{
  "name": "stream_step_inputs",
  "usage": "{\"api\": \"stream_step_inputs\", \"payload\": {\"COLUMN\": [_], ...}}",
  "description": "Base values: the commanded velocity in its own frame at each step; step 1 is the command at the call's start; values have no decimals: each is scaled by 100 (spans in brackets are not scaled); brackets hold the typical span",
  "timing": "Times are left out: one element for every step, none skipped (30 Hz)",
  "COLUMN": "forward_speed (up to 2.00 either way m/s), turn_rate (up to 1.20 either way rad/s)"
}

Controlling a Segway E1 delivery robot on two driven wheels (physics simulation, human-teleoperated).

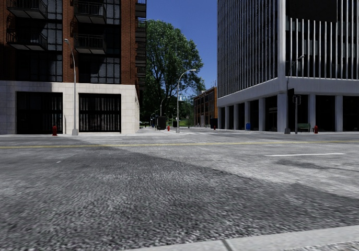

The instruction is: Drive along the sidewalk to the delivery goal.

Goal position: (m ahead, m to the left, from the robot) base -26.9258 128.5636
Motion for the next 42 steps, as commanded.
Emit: {"api": "stream_step_inputs", "payload": {"forward_speed": [0, 0, 0, 0, 0, 0, 0, 0, 0, 0, 0, 0, 0, 0, 0, 0, 0, 0, 0, 0, 0, 0, 0, 0, 0, 0, 0, 0, 0, 0, 0, 0, 0, 0, 0, 0, 0, 0, 0, 0, 0, 0], "turn_rate": [0, 0, 0, 0, 0, 0, 0, 0, 0, 0, 0, 0, 0, 0, 0, 0, 0, 0, 0, 0, 0, 0, 0, 0, 0, 0, 0, 0, 0, 0, 14, 32, 40, 42, 43, 43, 43, 43, 43, 43, 43, 43]}}
